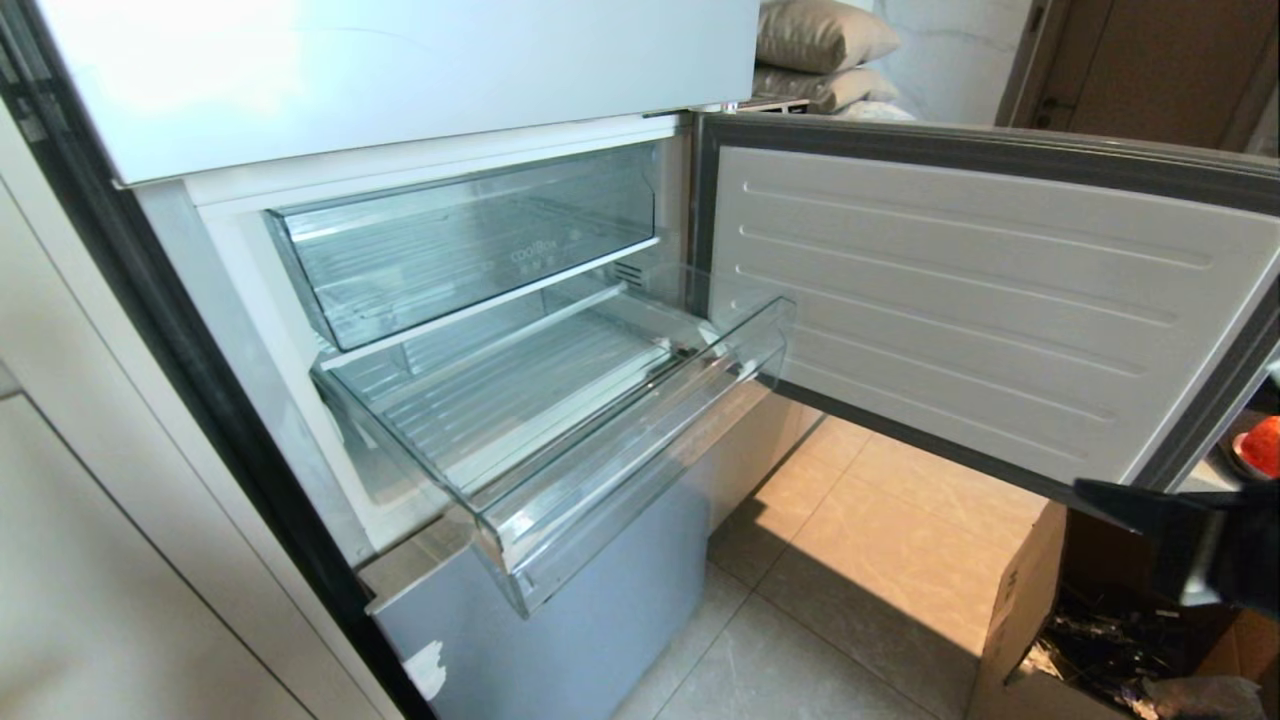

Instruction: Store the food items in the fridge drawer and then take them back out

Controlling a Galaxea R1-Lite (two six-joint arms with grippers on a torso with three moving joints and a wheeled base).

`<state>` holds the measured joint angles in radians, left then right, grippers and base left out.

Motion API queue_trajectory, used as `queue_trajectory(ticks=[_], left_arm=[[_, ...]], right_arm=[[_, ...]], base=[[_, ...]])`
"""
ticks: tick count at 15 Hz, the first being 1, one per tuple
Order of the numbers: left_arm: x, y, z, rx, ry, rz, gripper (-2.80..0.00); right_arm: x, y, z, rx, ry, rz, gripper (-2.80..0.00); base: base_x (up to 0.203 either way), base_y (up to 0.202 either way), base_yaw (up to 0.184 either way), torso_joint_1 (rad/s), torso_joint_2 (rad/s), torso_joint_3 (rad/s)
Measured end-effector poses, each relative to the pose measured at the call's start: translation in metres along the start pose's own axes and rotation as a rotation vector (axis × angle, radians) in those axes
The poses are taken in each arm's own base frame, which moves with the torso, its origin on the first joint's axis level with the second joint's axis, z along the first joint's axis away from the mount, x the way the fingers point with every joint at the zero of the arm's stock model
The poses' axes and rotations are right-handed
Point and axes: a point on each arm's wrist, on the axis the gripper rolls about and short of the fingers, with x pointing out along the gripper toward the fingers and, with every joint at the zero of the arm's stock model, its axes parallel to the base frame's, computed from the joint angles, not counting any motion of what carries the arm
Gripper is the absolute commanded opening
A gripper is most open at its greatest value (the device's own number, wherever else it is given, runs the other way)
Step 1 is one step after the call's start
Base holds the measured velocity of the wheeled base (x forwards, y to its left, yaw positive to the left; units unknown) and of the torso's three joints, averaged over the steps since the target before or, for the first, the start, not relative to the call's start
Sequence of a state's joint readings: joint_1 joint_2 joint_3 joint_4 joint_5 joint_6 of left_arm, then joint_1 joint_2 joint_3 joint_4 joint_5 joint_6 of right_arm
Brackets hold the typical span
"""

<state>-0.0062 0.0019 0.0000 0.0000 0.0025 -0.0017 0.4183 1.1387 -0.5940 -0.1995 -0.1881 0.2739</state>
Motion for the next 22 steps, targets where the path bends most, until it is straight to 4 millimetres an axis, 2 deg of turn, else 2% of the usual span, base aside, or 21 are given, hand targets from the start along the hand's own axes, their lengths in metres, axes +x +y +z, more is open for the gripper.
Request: queue_trajectory(ticks=[6,9,13,16,19,22], left_arm=[[0.0,0.0,0.0,0.0,0.0,0.0,-2.8],[0.0,0.0,0.0,0.0,0.0,0.0,-2.8],[0.0,0.0,0.0,0.0,0.0,0.0,-2.8],[0.0,0.0,0.0,0.0,0.0,0.0,-2.8],[0.0,0.0,0.0,0.0,0.0,0.0,-2.8],[0.0,0.0,0.0,0.0,0.0,0.001,-2.8]], right_arm=[[0.151,0.032,-0.02,-0.041,0.119,0.021,-2.8],[0.201,0.044,-0.019,-0.063,0.12,0.093,-2.8],[0.251,0.056,-0.012,-0.151,0.107,0.162,-2.8],[0.282,0.069,0.003,-0.158,0.079,0.207,-2.8],[0.305,0.084,0.023,-0.152,0.019,0.258,-2.8],[0.32,0.107,0.032,-0.143,-0.051,0.316,-2.8]], base=[[0.0,0.0,0.0,0.0,0.0,0.0],[0.0,0.0,0.0,0.0,0.0,0.0],[0.0,0.0,0.0,0.0,0.0,0.0],[0.0,0.0,0.0,0.0,0.0,0.0],[0.0,0.0,0.0,0.0,0.0,0.0],[0.0,0.0,0.0,0.0,0.0,0.0]])
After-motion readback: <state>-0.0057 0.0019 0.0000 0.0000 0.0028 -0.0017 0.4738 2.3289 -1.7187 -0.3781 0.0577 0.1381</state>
